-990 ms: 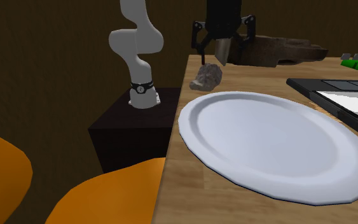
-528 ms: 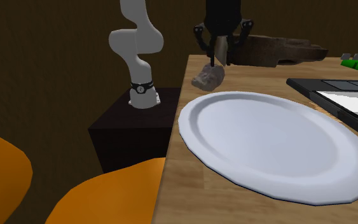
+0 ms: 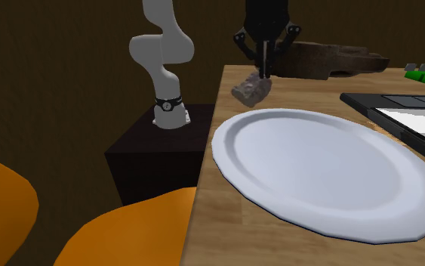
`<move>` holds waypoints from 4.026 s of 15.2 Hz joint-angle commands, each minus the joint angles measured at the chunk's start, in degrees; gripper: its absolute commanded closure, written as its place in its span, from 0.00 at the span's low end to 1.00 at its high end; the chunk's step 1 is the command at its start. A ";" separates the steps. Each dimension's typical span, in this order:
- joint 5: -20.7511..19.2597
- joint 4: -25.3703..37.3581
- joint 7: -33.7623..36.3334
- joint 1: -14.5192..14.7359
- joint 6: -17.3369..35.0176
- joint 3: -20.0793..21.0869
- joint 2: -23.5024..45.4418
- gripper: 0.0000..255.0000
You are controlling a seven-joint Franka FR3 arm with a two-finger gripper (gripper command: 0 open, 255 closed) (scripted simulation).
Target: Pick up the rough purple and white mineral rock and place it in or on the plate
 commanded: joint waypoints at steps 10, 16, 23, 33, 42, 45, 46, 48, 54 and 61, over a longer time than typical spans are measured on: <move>0.67 -5.39 16.45 -0.20 -1.33 2.58 -5.77 0.00; 0.82 -8.67 16.56 0.06 3.10 3.42 -4.62 0.00; 0.82 -8.68 16.56 0.08 3.10 3.40 -4.64 0.00; 0.81 -8.67 16.57 0.09 3.10 3.39 -4.62 1.00; 0.66 -3.26 16.98 0.00 -3.99 2.33 -6.39 1.00; 0.62 -2.63 17.02 -0.04 -4.69 2.21 -6.56 1.00; 0.62 -2.63 17.02 -0.04 -4.69 2.21 -6.56 0.00; 8.65 -15.67 14.67 0.53 6.74 -1.21 -16.42 0.00; 19.31 -30.39 11.83 3.28 23.07 -3.39 -23.72 0.00; 20.54 -31.19 11.28 3.68 27.50 -1.97 -20.30 0.00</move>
